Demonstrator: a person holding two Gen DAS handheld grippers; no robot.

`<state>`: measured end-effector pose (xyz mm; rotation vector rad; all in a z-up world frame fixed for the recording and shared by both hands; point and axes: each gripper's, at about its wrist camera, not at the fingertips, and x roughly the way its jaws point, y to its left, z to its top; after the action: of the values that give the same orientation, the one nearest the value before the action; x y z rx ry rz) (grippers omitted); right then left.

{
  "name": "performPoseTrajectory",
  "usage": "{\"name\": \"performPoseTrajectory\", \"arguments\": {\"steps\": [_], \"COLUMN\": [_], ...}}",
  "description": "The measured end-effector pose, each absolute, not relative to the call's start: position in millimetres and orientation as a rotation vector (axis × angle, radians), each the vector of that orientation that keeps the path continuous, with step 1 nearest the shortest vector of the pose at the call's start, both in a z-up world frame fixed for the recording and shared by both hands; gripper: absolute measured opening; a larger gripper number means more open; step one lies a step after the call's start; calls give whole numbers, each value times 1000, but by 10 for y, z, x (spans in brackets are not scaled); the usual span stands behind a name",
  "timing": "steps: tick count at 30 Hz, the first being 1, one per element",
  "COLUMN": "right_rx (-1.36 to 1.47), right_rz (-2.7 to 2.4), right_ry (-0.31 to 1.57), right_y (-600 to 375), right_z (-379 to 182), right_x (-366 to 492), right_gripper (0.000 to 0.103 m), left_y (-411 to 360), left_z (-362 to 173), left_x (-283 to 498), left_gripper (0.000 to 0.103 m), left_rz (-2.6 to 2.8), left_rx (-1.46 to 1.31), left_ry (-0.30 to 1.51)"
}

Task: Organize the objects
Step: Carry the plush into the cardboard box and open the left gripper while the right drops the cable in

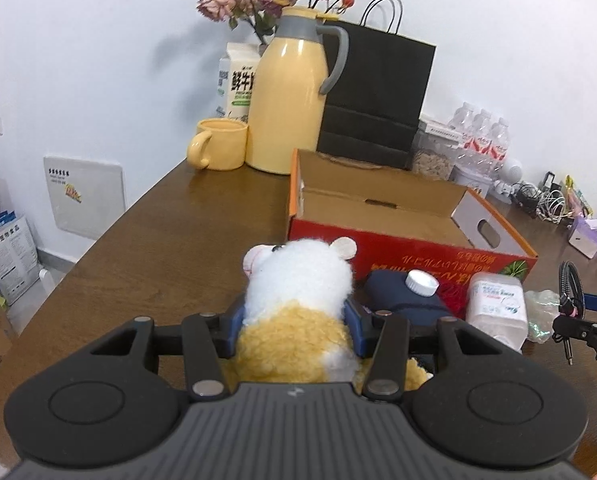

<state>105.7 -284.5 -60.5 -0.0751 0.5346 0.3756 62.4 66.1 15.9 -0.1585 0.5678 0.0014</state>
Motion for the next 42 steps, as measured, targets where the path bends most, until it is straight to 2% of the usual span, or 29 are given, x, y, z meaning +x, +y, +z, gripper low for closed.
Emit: {"name": "performPoseTrajectory", "arguments": {"steps": [11,21,32,42], "right_rx": [-72,-69,-116,-170], "right_rz": [311,249,163,155], "right_ry": [495,523,668,763], "right_y": [-2547,-2117,-1862,-1730], "right_z": [-226,10,-410,-636], "right_x": [1221,2052,2979,3218], "right_gripper": [93,93,93,94], "left_y": [531,199,-142,-193], "left_z": [535,875,346,10], "left_x": [1017,1914,2897,3178], "left_gripper": [49,49,49,51], "left_rz": [-31,-11,21,24], "left_rx": [-144,-127,-69,-17], "left_ry": [484,435,592,703]}}
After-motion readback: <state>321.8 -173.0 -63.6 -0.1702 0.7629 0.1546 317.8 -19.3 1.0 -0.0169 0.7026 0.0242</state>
